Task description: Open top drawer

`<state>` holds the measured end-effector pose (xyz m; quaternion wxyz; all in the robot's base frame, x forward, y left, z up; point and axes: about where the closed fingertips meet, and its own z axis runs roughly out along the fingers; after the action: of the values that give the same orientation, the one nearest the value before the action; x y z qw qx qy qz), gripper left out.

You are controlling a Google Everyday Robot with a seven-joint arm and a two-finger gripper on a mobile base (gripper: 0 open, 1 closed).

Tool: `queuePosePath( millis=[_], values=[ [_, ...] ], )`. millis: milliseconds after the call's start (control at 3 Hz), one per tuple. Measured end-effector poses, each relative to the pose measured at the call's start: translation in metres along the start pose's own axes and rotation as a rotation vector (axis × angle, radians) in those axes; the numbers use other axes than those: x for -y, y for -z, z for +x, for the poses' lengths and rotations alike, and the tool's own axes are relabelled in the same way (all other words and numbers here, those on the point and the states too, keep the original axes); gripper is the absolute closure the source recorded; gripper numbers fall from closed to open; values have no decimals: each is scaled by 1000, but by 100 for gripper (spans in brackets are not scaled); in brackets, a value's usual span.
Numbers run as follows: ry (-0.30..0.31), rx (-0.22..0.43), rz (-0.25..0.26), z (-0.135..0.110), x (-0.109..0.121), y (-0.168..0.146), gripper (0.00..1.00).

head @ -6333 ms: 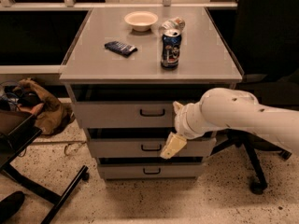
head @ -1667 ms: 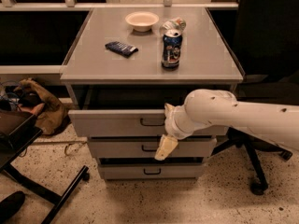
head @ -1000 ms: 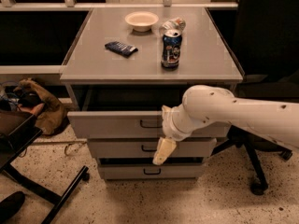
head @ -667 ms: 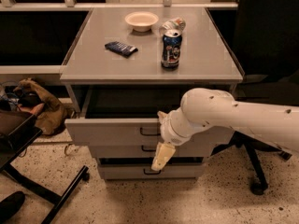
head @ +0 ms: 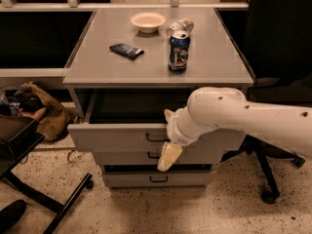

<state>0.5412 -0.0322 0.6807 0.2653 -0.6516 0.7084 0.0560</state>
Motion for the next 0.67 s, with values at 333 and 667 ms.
queuePosePath(
  millis=[333, 667],
  values=[
    [23, -6, 32, -11, 15, 7, 0],
    [32, -17, -2, -15, 17, -6, 0]
  ],
)
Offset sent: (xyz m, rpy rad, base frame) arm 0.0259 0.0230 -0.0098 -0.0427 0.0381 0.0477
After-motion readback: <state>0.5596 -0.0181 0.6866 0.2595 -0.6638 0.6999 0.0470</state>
